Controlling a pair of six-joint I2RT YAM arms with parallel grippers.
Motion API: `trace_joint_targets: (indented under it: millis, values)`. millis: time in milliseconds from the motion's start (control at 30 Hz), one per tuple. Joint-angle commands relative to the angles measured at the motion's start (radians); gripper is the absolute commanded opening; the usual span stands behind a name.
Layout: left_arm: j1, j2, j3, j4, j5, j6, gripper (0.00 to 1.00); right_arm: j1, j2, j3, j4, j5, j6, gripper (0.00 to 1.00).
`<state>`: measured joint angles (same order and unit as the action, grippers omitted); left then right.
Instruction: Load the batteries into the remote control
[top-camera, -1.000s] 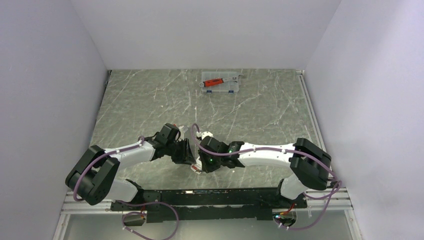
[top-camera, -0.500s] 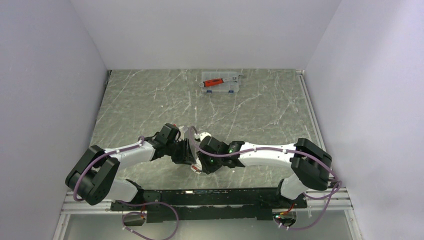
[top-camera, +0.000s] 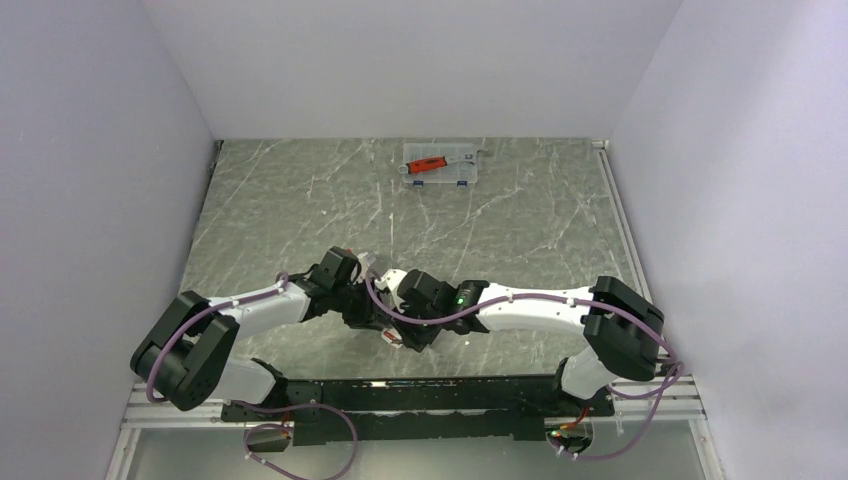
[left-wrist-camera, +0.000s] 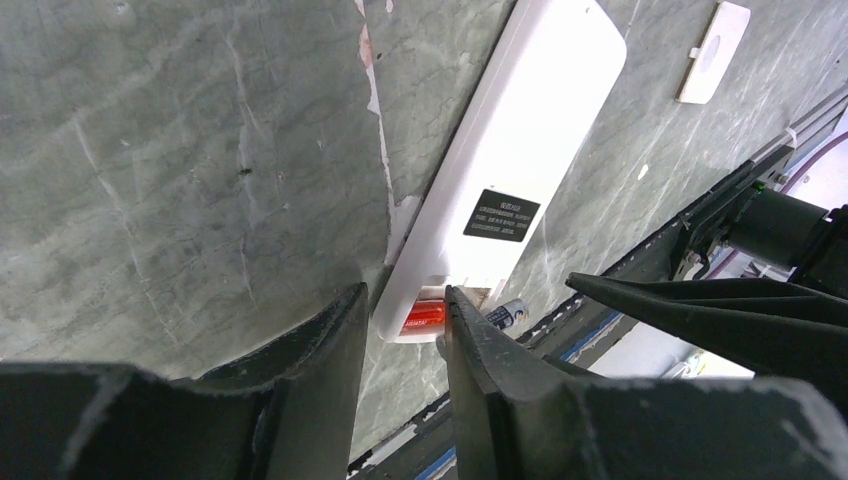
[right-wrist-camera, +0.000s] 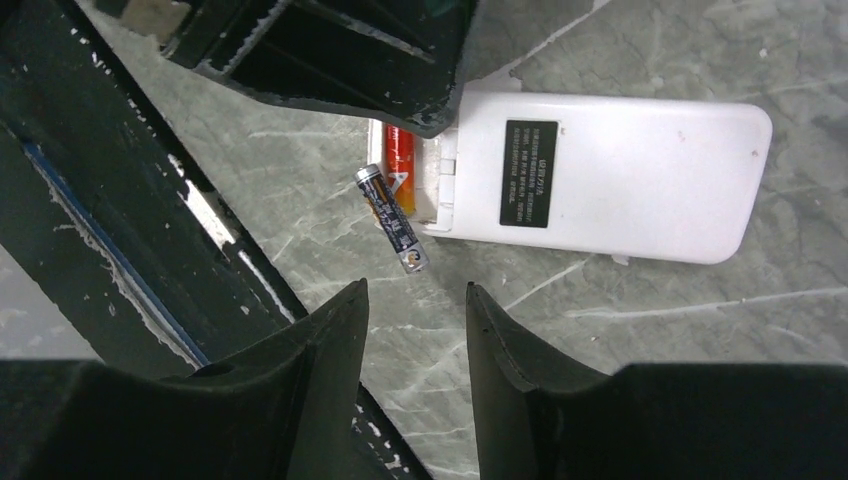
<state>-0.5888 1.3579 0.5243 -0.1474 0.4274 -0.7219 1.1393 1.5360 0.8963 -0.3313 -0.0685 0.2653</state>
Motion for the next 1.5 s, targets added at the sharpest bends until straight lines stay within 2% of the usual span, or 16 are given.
trace_joint_targets:
  millis: [0,1000,1467]
  values:
    - [-0.002,-0.03,0.016,0.0,0.032,-0.003,0.4,-0.004,-0.019,0.034,0.047,-0.045,-0.096,0.44]
    - [0.001,-0.057,0.022,-0.059,0.036,0.013,0.45,-0.004,0.015,-0.055,0.199,-0.043,-0.245,0.43]
    - [0.0,-0.046,0.02,-0.049,0.037,0.009,0.46,-0.003,0.005,-0.085,0.24,-0.04,-0.244,0.4]
